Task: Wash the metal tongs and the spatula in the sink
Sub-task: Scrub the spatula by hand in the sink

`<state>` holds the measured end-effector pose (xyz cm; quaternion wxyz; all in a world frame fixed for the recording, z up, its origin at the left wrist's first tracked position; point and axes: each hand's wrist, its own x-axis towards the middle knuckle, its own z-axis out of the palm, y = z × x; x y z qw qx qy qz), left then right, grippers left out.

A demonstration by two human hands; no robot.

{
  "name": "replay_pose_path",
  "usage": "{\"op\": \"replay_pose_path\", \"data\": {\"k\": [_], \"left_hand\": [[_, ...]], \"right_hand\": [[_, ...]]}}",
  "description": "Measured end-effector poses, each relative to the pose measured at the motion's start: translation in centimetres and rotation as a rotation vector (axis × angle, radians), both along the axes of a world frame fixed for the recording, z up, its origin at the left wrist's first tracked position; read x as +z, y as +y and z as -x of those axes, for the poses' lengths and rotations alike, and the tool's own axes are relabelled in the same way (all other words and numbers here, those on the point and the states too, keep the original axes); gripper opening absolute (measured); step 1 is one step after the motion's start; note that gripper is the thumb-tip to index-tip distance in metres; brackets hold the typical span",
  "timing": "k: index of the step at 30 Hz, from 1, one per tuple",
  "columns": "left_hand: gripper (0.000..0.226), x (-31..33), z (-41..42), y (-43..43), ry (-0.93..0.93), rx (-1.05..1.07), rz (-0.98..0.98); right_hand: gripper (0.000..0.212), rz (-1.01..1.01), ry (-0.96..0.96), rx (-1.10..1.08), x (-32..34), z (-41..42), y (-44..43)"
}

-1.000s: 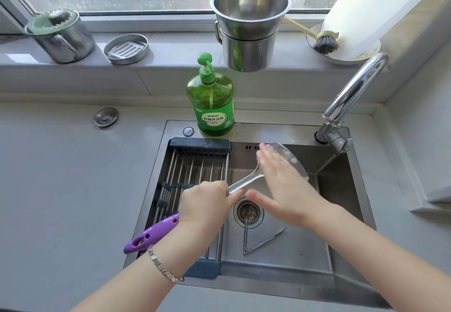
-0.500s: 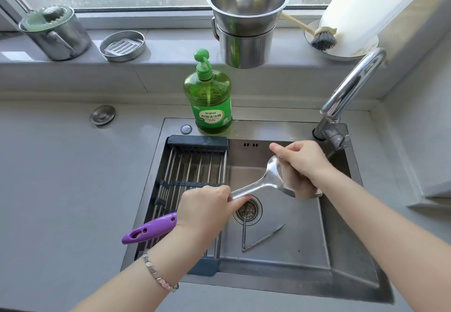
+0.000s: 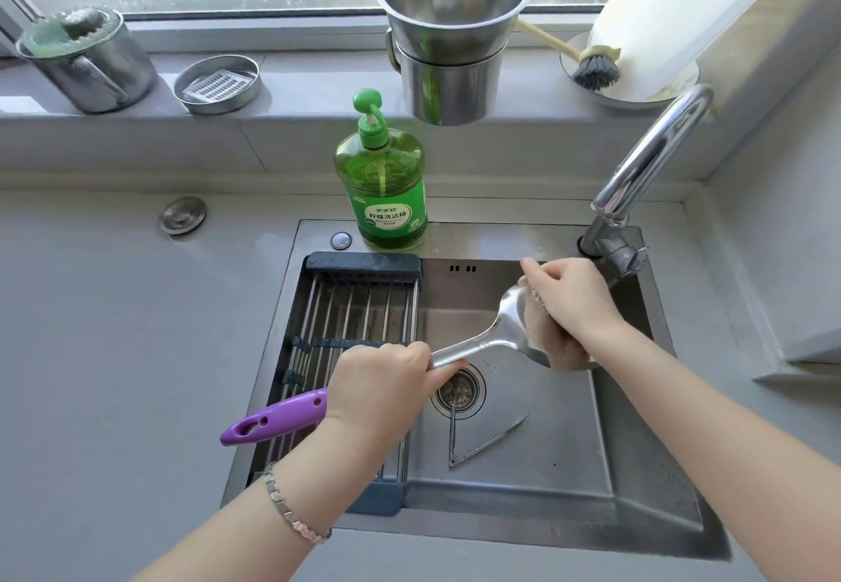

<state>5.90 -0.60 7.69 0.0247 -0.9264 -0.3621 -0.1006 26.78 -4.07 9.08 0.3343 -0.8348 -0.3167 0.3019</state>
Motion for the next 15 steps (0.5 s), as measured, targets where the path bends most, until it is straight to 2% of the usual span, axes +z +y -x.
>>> {"op": "replay_pose_path", "data": {"k": [1, 3, 4, 5, 6, 8, 10, 11, 13, 15], "left_hand": [[0.056, 0.0, 0.0, 0.0, -0.001, 0.0, 0.009], [0.056, -0.2, 0.2, 0.1, 0.015, 0.008, 0.034], [0.056, -0.1, 0.2, 0.2, 0.026, 0.018, 0.061], [0.056, 0.0, 0.1, 0.2, 0.033, 0.035, 0.086], [0.056, 0.3, 0.0, 0.1, 0.043, 0.055, 0.107], [0.055, 0.6, -0.4, 0.0, 0.064, 0.108, 0.155], [0.054, 0.8, -0.8, -0.2, 0.082, 0.178, 0.253], [0.054, 1.0, -1.1, -0.2, 0.093, 0.204, 0.285], [0.054, 1.0, -1.9, -0.5, 0.085, 0.238, 0.341], [0.054, 0.6, -3.0, -0.9, 0.085, 0.255, 0.389]], "right_hand": [[0.039, 0.025, -0.007, 0.067, 0.0, 0.4, 0.0], [0.083, 0.22, -0.068, 0.225, 0.2, 1.6, -0.1], [0.099, 0.279, -0.092, 0.236, 0.2, 1.8, -0.2], [0.101, 0.265, -0.099, 0.201, 0.1, 1.8, -0.4], [0.09, 0.213, -0.07, 0.136, 0.2, 1.6, -0.5], [0.048, 0.069, -0.02, 0.0, 0.0, 1.2, -1.2], [0.035, -0.037, 0.07, -0.19, -0.6, 1.4, -1.8], [0.028, -0.129, 0.178, -0.329, -0.9, 1.9, -1.9], [0.01, -0.364, 0.556, -0.679, -0.9, 3.3, -1.6], [0.009, -0.555, 0.98, -0.901, -0.4, 5.2, -1.1]]}}
